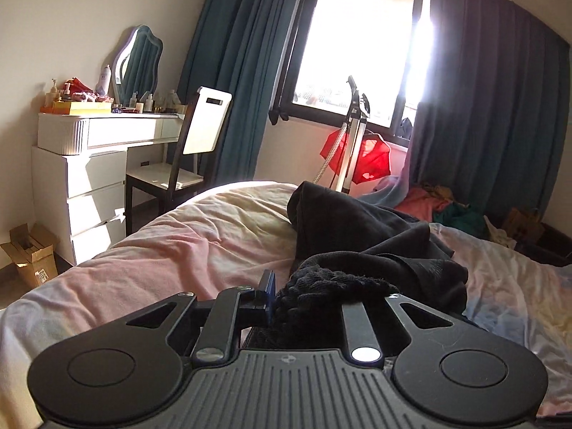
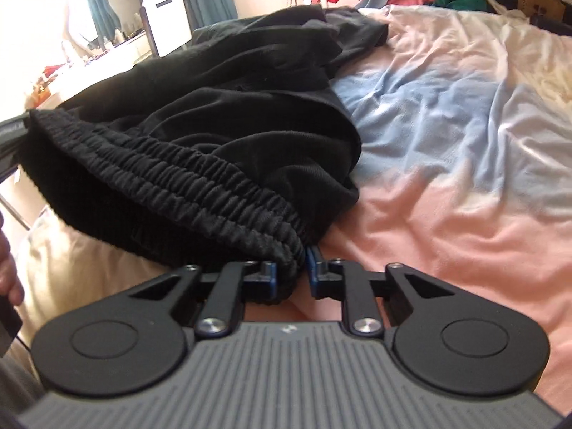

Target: Fold clothes

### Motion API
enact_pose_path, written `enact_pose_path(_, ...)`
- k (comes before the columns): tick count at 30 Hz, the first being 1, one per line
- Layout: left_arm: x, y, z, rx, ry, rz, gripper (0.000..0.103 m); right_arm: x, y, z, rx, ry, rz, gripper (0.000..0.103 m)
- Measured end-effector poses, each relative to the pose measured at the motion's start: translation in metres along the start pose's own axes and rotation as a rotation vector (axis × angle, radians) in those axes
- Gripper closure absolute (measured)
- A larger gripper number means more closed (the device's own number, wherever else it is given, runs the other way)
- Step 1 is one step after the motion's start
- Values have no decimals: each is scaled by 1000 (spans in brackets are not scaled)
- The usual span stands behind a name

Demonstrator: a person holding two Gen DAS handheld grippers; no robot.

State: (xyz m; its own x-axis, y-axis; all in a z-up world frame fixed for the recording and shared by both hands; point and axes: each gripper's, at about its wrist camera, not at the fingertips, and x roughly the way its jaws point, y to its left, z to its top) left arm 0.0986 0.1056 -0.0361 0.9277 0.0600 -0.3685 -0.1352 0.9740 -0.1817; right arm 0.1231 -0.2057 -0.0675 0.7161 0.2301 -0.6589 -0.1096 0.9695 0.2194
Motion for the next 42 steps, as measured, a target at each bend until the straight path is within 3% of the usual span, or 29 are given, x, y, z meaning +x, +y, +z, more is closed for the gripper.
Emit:
enact_pose_path(3,4,-7,-9,22,58,-40,81,-26,-15,15,32,-137,-57,92)
enact_pose_path(4,6,-14,-14,59,78,-25,68,-36,-22,21,51,-182,-71,92)
enact_pose_path(5,7,-20,-20,97,97,-10,38,-44,-29,26,66,-220,-86,93)
enact_pose_path(6,8,-27,-26,141,122,2,29,-51,-35,29,75,-254,-114,93)
enact_pose_path(7,11,-35,-36,208,166,0,26,-56,-41,32,80,-284,-147,93)
enact_pose_path(9,15,-51,-55,335,246,-12,28,-61,-54,37,103,-313,-177,93)
enact_pose_path(12,16,-65,-77,461,291,-3,32,-62,-69,42,128,-326,-197,93)
enact_pose_path(15,16,-63,-85,458,302,1,34,-54,-70,39,93,-323,-236,92)
enact_pose_path(19,14,-42,-69,287,283,-24,47,-33,-77,28,116,-239,-265,90)
enact_pose_path(20,12,-36,-62,235,248,-16,69,-28,-80,25,140,-212,-268,90)
enact_pose_path(21,8,-30,-55,203,202,13,79,-22,-82,20,169,-179,-263,89)
enact_pose_path(22,5,-24,-48,167,158,33,79,-17,-83,15,179,-146,-259,89)
enact_pose_path(24,0,-10,-36,55,100,4,80,-11,-81,7,178,-109,-231,87)
enact_pose_path(27,-4,2,-24,-12,40,19,82,2,-73,-2,158,-11,-172,71)
enact_pose_path(29,-3,13,-18,-69,43,15,83,9,-65,-10,128,30,-181,65)
enact_pose_path(32,1,25,-8,-156,50,2,85,9,-50,-15,37,3,-219,66)
enact_pose_path(33,4,27,-1,-162,46,-1,86,3,-45,-14,29,-23,-211,73)
enact_pose_path(34,6,30,6,-167,39,-4,89,-5,-39,-12,27,-53,-198,89)
enact_pose_path(36,11,38,34,-190,3,-14,90,-20,-28,-8,23,-114,-173,90)
enact_pose_path(39,28,53,89,-219,-50,-21,92,-47,1,4,76,-206,-64,90)
enact_pose_path(42,47,80,151,-152,-108,26,92,-49,49,15,92,-235,85,89)
